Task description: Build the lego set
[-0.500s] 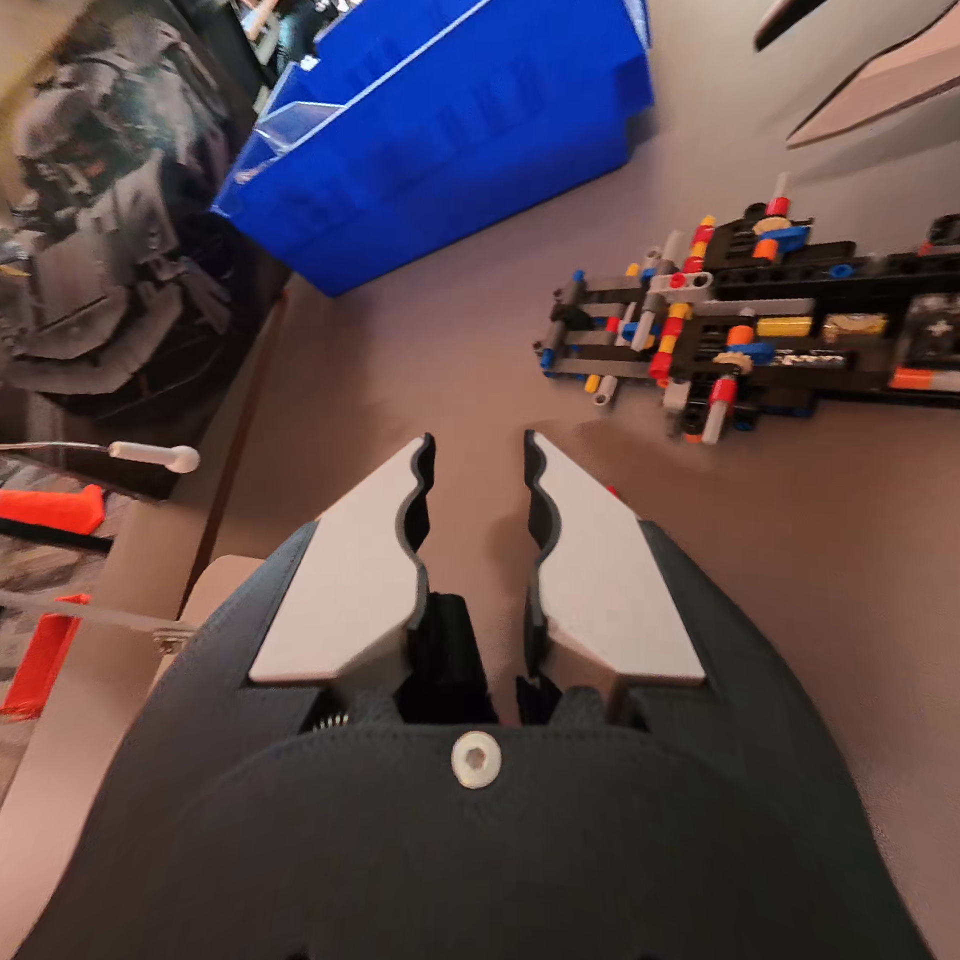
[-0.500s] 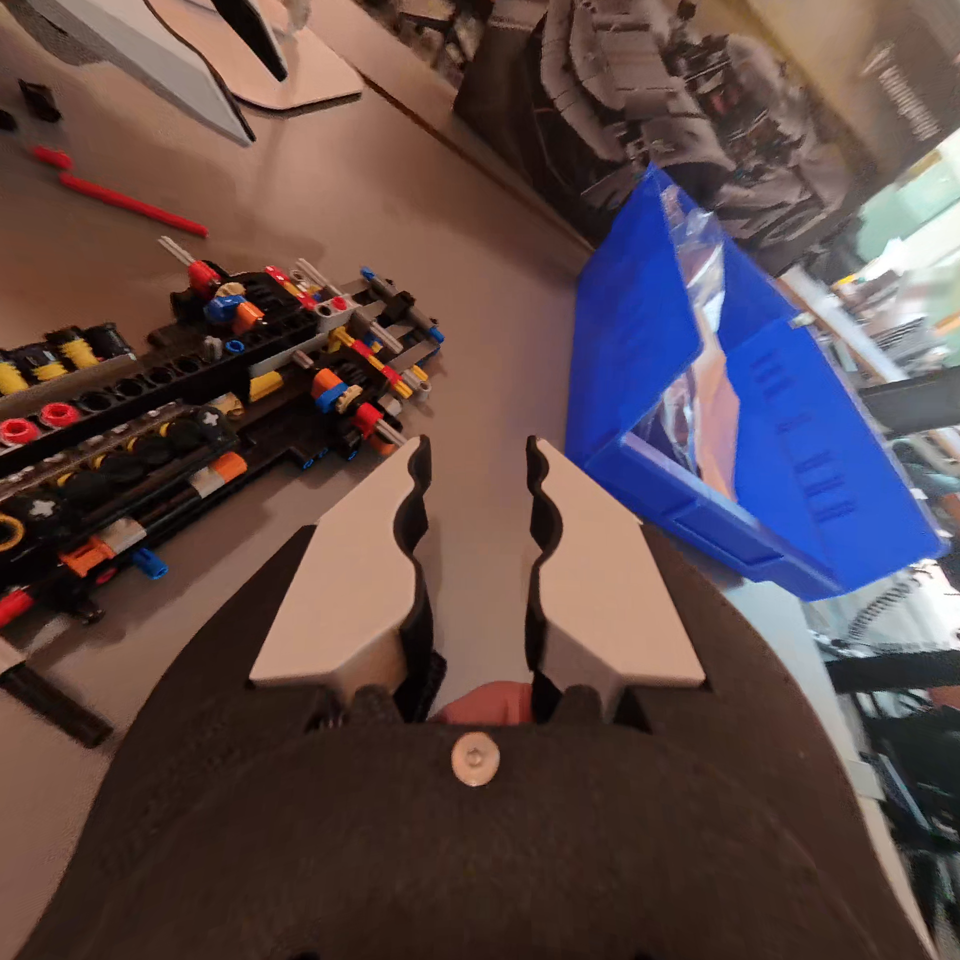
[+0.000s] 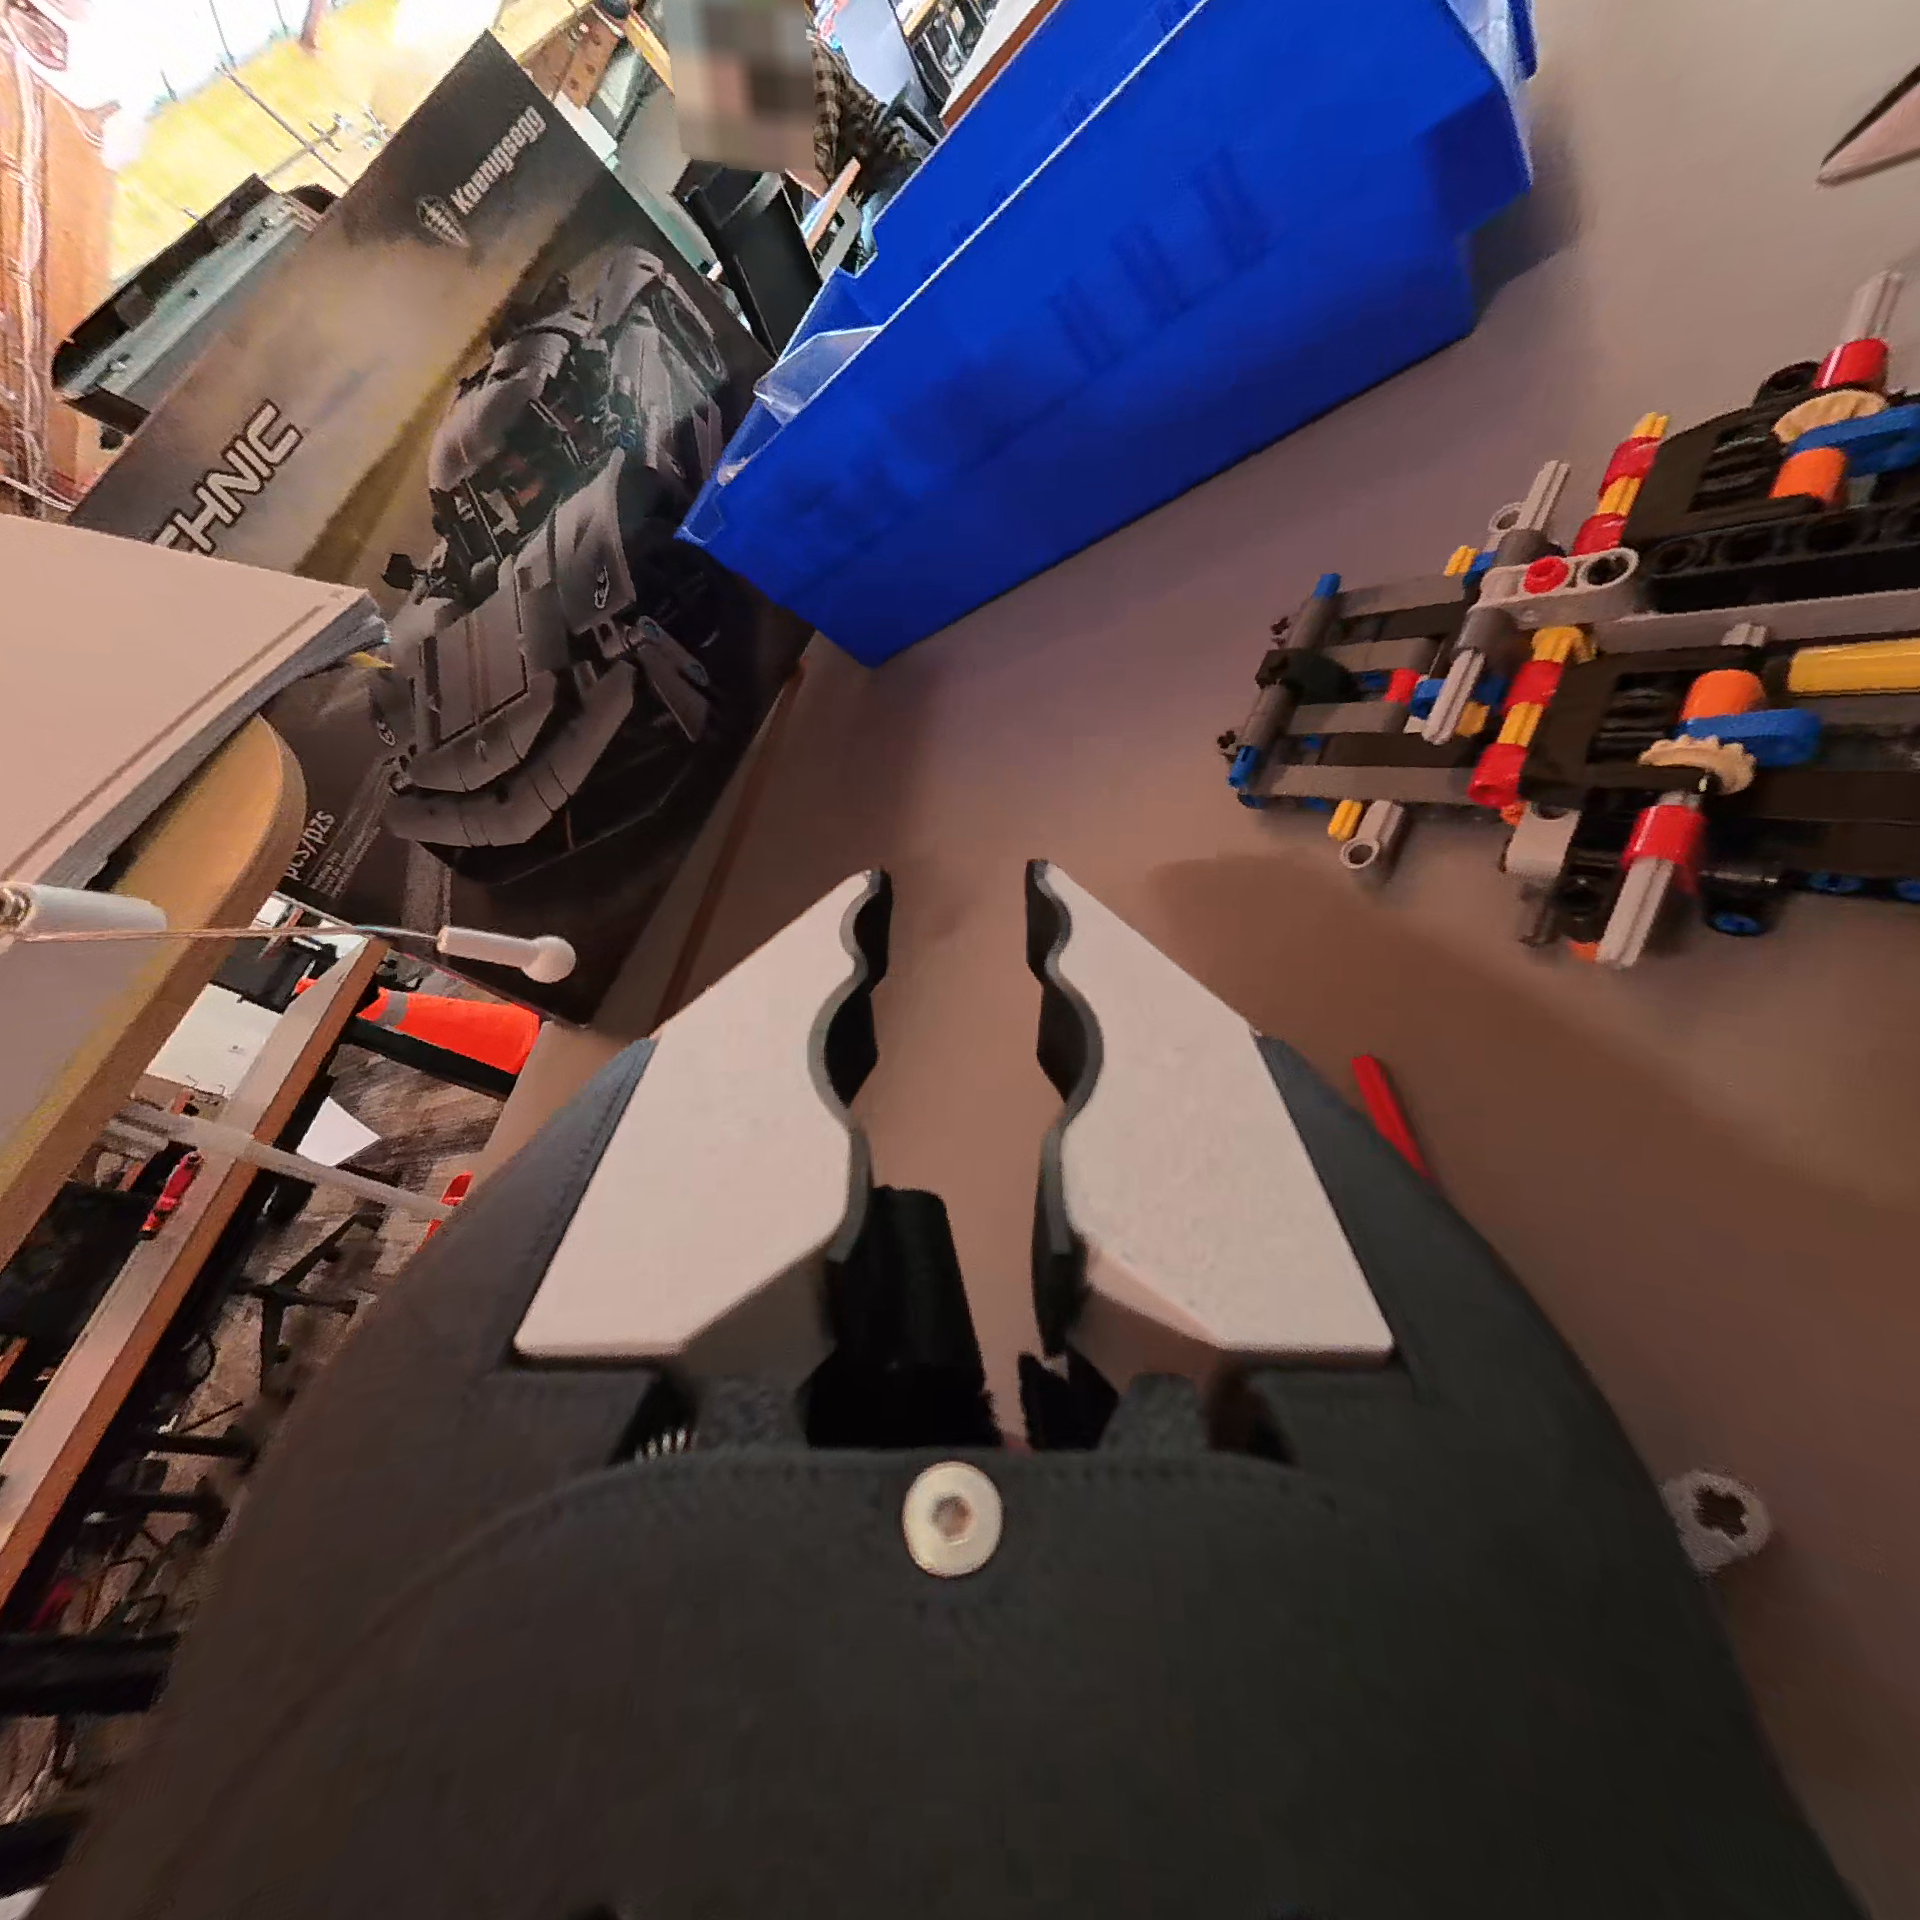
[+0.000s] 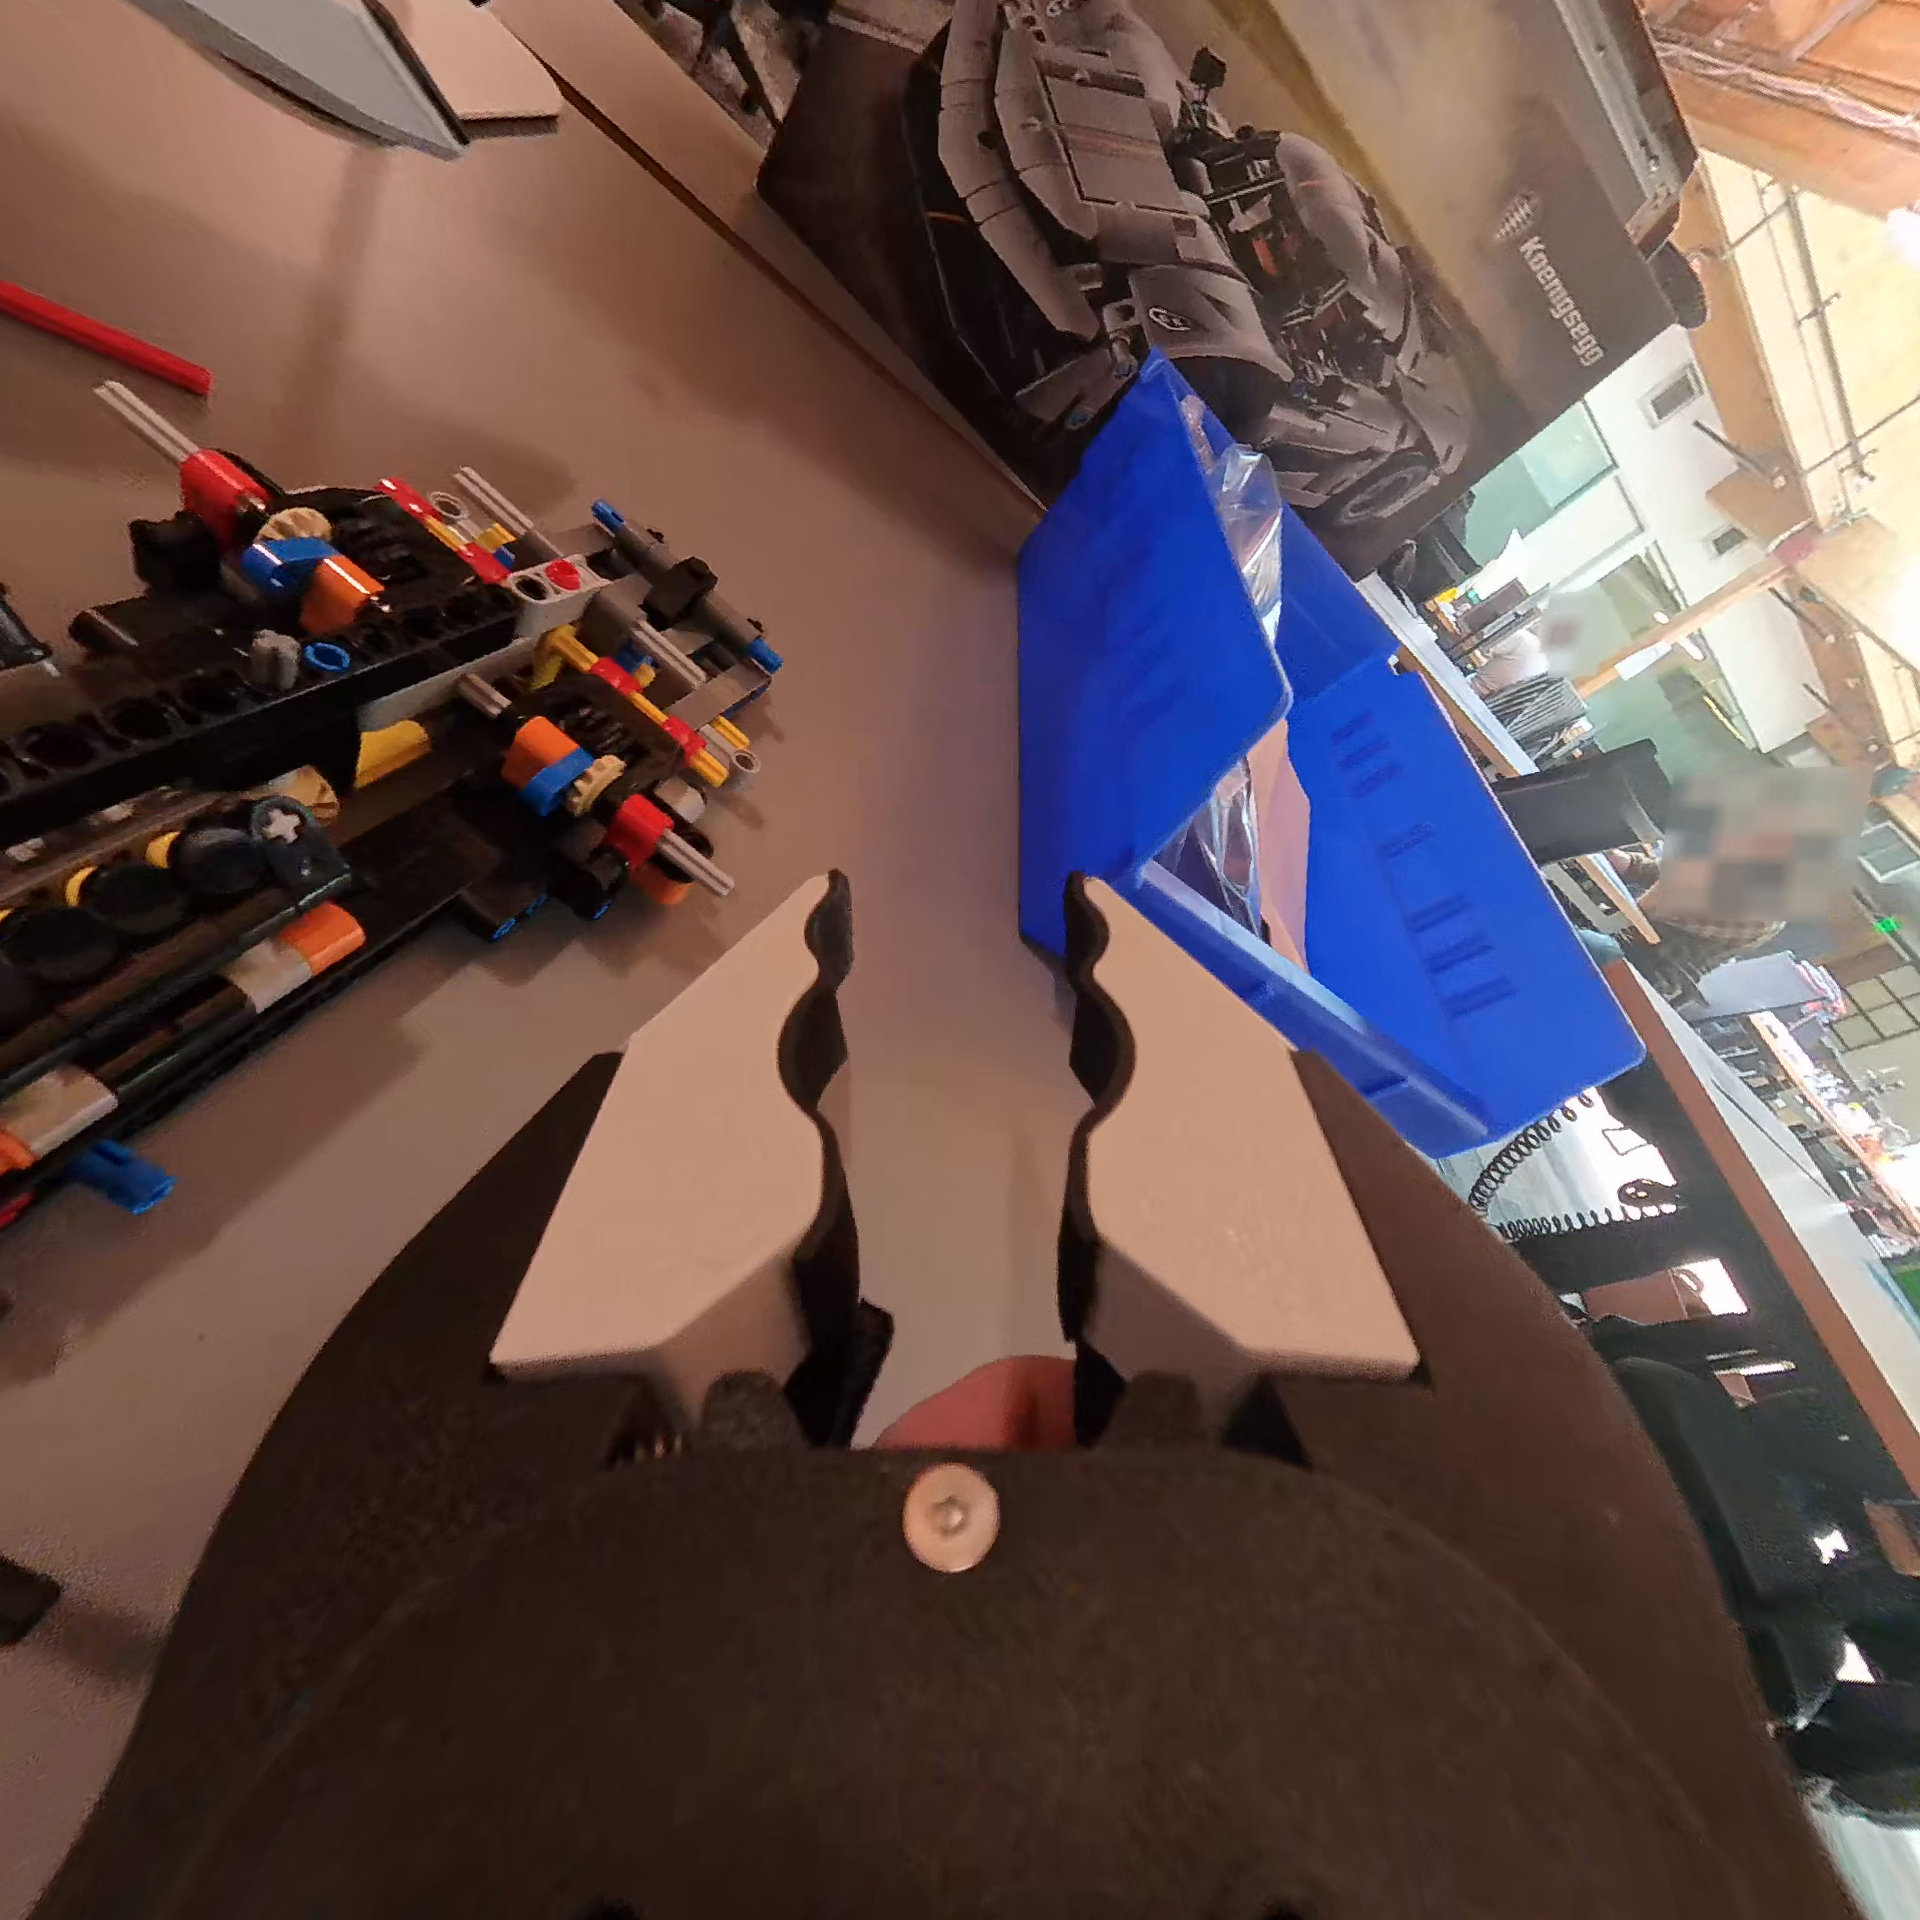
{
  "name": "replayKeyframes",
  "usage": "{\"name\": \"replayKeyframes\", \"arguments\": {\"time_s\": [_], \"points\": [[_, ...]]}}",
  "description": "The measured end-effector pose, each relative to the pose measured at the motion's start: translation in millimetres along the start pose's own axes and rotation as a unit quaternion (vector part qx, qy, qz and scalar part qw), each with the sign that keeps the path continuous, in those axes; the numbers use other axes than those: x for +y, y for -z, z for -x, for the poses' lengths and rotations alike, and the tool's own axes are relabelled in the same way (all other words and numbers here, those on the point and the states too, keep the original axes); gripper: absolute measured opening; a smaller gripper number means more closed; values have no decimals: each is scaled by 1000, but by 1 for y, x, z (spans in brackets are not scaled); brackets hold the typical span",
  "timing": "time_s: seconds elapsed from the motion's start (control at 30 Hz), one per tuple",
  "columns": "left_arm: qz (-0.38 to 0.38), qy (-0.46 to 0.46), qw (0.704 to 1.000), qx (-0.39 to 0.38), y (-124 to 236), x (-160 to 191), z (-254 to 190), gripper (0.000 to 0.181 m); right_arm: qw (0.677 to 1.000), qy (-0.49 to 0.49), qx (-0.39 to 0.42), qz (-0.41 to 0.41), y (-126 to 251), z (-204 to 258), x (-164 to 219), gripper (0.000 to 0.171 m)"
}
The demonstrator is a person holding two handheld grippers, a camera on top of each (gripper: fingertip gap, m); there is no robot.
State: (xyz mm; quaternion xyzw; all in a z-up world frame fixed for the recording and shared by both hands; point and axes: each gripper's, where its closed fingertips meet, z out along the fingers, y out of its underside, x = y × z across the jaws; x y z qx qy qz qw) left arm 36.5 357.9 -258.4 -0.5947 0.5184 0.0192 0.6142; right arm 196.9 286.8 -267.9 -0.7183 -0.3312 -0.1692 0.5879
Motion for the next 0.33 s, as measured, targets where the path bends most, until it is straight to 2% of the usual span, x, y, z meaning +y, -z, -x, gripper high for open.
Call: {"name": "replayKeyframes", "arguments": {"time_s": [0.33], "points": [[-4,-10,1000,-7,-2,-2,-1,25,999,29,14,23,-4,1,6,43]]}}
